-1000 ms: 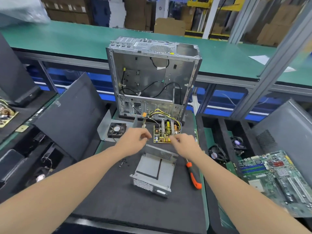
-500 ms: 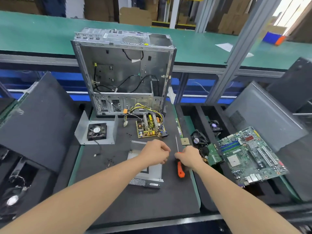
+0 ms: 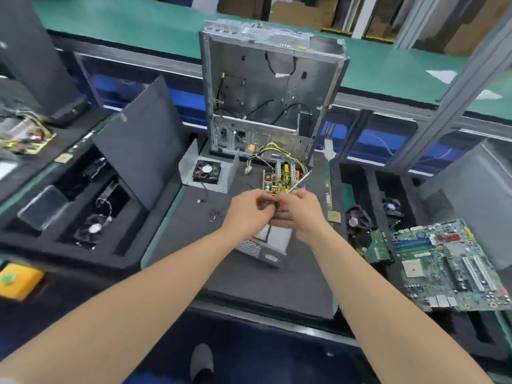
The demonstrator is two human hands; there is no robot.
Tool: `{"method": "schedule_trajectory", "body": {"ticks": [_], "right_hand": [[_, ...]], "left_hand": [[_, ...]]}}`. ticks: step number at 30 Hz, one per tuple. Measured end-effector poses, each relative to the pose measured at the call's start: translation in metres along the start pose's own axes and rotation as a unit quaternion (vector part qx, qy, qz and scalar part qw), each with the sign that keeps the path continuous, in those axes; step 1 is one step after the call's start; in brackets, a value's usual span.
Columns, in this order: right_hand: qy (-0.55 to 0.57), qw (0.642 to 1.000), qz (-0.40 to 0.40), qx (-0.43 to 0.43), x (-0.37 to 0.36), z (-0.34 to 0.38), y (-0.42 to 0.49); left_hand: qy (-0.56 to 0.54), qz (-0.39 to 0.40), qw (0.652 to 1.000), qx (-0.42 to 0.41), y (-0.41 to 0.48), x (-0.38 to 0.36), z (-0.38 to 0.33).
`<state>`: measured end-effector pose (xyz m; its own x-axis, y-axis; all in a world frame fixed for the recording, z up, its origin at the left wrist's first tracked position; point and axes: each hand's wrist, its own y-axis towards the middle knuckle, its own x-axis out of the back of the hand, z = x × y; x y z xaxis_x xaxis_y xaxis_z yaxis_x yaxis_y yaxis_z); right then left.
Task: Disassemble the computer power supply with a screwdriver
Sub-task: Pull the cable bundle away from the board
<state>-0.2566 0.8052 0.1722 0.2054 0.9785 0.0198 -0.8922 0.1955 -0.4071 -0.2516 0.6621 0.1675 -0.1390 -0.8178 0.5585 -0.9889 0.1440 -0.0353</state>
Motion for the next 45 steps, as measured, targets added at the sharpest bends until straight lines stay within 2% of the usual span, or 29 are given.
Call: {"method": "schedule_trajectory", "body": {"ticks": [5,11,20,24,29,37,45], "right_hand": [[0.044,0.993,0.111,-0.016,-0.112,-0.025,-0.034],[0.047,0.969,0.235,-0.057,-0.248,-0.077,-0.095],[-0.015,0.936,0.301,-0.180,-0.440,-0.160,-0.181],[-0.046,0.921,0.320,-0.217,-0.527,-0.196,-0.206],[-0.085,0.902,0.341,-0.252,-0.622,-0.244,-0.226],[-0.145,0.888,0.341,-0.272,-0.695,-0.306,-0.230],[-0.216,0.887,0.339,-0.230,-0.711,-0.316,-0.224]], "left_hand": [[0.026,-0.141,0.989,0.044,-0.057,0.071,0.066],[0.091,-0.230,0.964,0.095,-0.147,0.161,0.163],[0.202,-0.255,0.923,0.207,-0.262,0.279,0.299],[0.209,-0.279,0.900,0.262,-0.297,0.329,0.362],[0.227,-0.273,0.875,0.328,-0.332,0.383,0.433],[0.222,-0.243,0.862,0.384,-0.352,0.415,0.505],[0.223,-0.287,0.844,0.395,-0.351,0.416,0.536]]}}
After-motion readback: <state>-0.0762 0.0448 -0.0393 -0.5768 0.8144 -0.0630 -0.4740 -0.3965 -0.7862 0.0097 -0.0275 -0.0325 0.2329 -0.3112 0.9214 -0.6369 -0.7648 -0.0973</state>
